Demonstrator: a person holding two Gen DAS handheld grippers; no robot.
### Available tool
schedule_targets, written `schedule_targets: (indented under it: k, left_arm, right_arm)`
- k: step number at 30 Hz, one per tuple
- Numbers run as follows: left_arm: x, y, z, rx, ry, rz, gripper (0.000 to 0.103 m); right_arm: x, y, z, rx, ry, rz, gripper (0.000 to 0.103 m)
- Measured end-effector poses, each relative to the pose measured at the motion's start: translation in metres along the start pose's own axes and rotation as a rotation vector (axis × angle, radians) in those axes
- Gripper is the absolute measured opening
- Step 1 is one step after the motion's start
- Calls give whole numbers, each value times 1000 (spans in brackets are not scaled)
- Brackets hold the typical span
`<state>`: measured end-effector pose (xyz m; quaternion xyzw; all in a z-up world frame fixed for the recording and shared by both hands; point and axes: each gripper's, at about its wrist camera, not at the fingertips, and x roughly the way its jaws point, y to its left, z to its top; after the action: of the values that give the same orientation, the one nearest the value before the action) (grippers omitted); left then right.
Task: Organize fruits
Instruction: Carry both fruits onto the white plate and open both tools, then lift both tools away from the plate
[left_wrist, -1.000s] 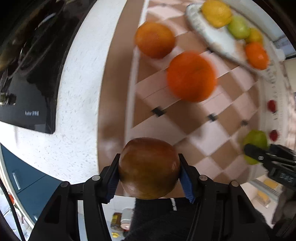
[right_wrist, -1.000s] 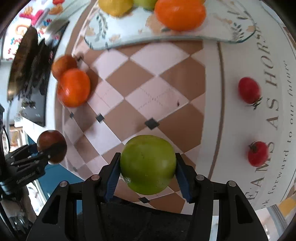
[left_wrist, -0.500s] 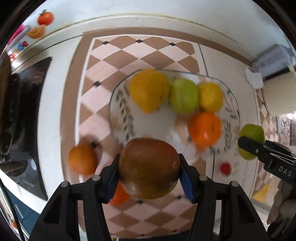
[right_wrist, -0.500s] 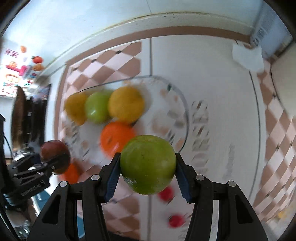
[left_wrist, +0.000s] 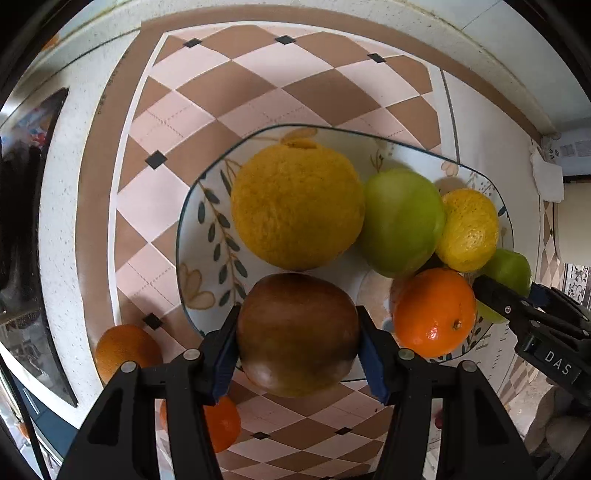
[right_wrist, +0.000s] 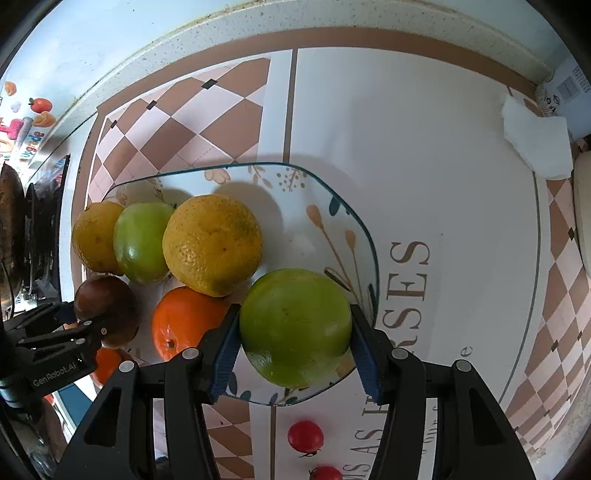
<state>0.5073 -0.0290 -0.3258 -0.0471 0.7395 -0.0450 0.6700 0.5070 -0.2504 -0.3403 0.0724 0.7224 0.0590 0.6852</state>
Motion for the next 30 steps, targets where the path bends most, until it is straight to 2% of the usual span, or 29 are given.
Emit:
schedule_targets:
  k: [2, 4, 6, 8, 11, 20, 22, 30]
  left_arm:
    - [-3, 2, 0, -10, -3, -26, 56]
    - [-8, 4, 0, -19, -6, -50, 62]
    - [-14, 6, 2, -21, -21, -47, 77]
    - [-20, 10, 0, -27, -31, -57, 78]
    - [-31, 13, -11, -29, -46, -56, 78]
    - [-79, 28, -71, 23, -204, 77, 78]
    - [-90, 28, -72, 26, -232, 93, 78]
    - [-123, 17, -113, 33, -336, 99, 78]
  right_arm:
    - [0, 1, 1, 11, 2, 7, 65]
    - [-5, 3, -1, 12, -11, 2, 75]
    - [-11, 4, -3, 20, -19, 9, 78]
    - [-19, 6, -6, 24, -31, -2, 79]
    - [-34, 7, -16, 23, -60, -34, 90]
    - [-76, 28, -74, 12, -173, -140, 91]
    - [-84, 32, -87, 17, -192, -154, 91]
    - [-115, 57, -137, 19, -266, -149, 91]
